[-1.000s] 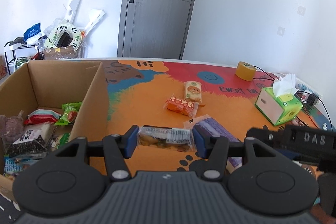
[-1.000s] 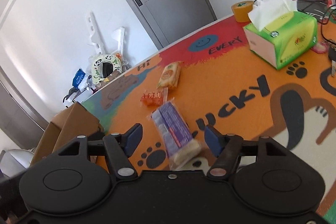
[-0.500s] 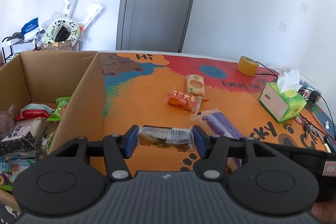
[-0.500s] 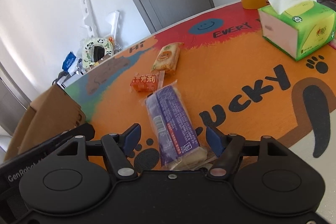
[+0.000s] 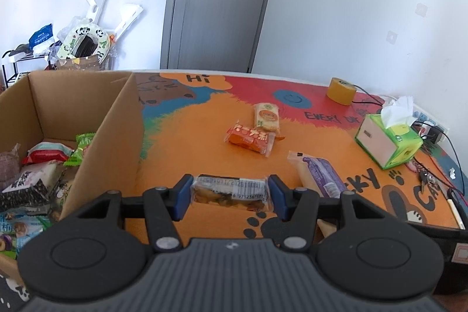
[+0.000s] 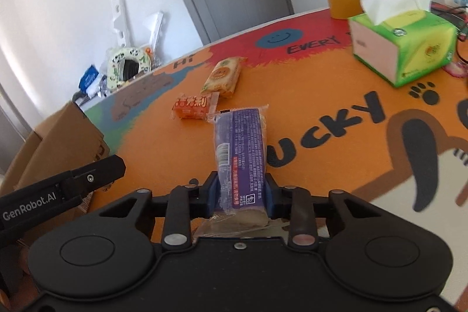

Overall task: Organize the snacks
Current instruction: 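Carry both held snacks over the cardboard box and open both tools inside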

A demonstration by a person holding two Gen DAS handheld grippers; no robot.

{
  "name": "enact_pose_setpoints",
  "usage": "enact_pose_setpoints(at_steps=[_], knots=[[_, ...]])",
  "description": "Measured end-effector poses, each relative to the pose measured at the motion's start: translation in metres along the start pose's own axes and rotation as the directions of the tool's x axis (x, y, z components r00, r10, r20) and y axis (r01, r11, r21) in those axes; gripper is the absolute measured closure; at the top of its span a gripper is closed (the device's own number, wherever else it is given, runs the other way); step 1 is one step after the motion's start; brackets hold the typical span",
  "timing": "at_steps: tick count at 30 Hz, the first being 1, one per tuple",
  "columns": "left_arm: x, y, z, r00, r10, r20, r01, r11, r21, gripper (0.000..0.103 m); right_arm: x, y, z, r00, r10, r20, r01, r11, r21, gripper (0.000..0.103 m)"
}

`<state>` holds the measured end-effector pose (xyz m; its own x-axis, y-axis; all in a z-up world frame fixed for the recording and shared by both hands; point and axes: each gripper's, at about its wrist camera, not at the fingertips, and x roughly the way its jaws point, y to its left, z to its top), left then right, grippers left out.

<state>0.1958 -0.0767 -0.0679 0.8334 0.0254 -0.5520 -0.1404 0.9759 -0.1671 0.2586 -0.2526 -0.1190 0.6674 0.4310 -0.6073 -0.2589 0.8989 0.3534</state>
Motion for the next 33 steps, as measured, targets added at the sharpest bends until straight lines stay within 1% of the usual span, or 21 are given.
enact_pose_setpoints(at_steps=[4, 9, 17, 22, 33], knots=[[-0.013, -0.006, 0.005, 0.999, -0.015, 0.029, 0.015, 1.000, 0.011, 0.049, -0.017, -0.001, 0.005, 0.999, 0.018, 0.038, -0.018, 1.000, 0.017, 0.071], [-0.031, -0.007, 0.012, 0.998, -0.017, 0.068, 0.016, 1.000, 0.015, 0.049, -0.042, 0.001, 0.010, 0.995, 0.044, 0.094, -0.048, 0.998, 0.036, 0.071], [-0.061, 0.001, 0.021, 0.992, -0.005, 0.129, 0.004, 1.000, 0.012, 0.049, -0.062, 0.020, 0.021, 0.984, 0.097, 0.147, -0.102, 0.994, 0.030, 0.071], [-0.074, 0.014, 0.026, 0.988, 0.019, 0.153, -0.019, 1.000, -0.002, 0.049, -0.069, 0.035, 0.022, 0.978, 0.135, 0.161, -0.139, 0.990, 0.011, 0.071], [-0.094, 0.048, 0.034, 0.980, 0.074, 0.184, -0.069, 0.997, -0.035, 0.049, -0.070, 0.075, 0.023, 0.967, 0.190, 0.171, -0.187, 0.982, -0.037, 0.071]])
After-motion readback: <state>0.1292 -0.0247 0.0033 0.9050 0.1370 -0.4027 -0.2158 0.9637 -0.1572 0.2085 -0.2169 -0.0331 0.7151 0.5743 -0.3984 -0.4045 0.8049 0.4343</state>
